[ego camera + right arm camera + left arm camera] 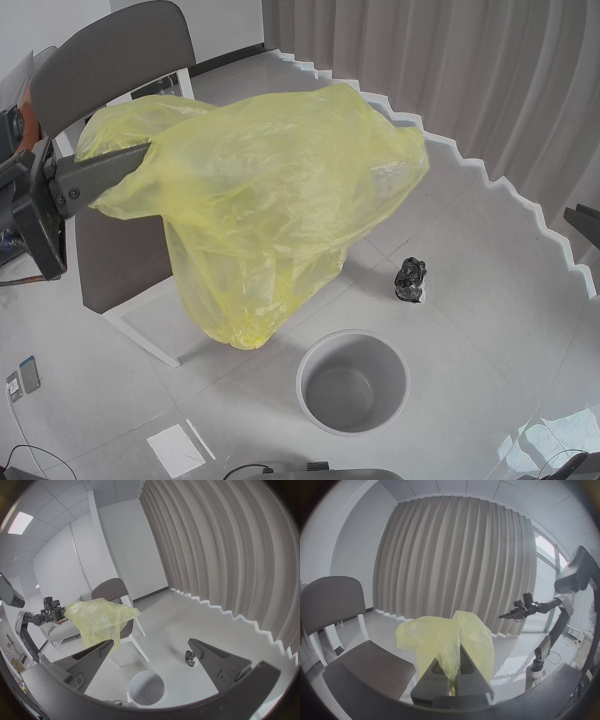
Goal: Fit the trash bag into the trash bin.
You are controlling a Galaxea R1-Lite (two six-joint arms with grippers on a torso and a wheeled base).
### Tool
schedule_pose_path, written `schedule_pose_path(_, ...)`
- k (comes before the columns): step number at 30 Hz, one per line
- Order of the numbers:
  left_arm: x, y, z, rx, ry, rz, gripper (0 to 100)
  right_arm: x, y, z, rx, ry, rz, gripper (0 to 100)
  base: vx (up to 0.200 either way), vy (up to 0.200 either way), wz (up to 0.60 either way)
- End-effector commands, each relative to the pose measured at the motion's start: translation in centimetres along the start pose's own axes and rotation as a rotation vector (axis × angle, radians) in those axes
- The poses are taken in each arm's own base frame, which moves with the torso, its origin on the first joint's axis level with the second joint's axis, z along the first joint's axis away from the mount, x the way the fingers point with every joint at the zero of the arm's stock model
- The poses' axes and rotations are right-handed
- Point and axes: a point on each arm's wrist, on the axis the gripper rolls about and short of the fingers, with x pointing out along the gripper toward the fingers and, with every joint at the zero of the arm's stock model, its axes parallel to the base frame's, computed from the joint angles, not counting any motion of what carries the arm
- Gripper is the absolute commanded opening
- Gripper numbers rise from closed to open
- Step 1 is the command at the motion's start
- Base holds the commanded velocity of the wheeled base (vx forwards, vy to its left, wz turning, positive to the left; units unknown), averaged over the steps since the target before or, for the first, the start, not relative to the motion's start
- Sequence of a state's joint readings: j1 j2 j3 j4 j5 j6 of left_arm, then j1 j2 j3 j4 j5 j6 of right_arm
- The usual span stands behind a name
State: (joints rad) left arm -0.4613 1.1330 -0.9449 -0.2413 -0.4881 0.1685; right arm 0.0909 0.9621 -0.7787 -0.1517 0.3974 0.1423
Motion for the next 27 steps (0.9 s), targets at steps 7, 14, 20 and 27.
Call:
schedule_pose_path(7, 0.7, -1.4, 0.0, 0.037, 0.056, -0.116, 0, 2.5, -1.0, -0.2, 0.027, 0.064, -0.004, 100, 0.000, 0.000, 0.00)
schedule_pose_path(14, 0.5, -1.5, 1.5, 0.070, 0.029, -0.128, 0, 3.0, -0.7, -0.9, 0.041, 0.105, 0.079, 100, 0.000, 0.000, 0.00)
schedule_pose_path(20, 0.1, -1.7, 1.8, 0.076, 0.015, -0.126, 0, 4.8, -0.6, -2.0, 0.075, 0.174, 0.145, 100, 0.000, 0.000, 0.00)
schedule_pose_path(27, -0.3, -2.1, 2.1, 0.082, -0.003, -0.144, 0, 7.3, -0.4, -2.4, 0.078, 0.208, 0.192, 100, 0.000, 0.000, 0.00)
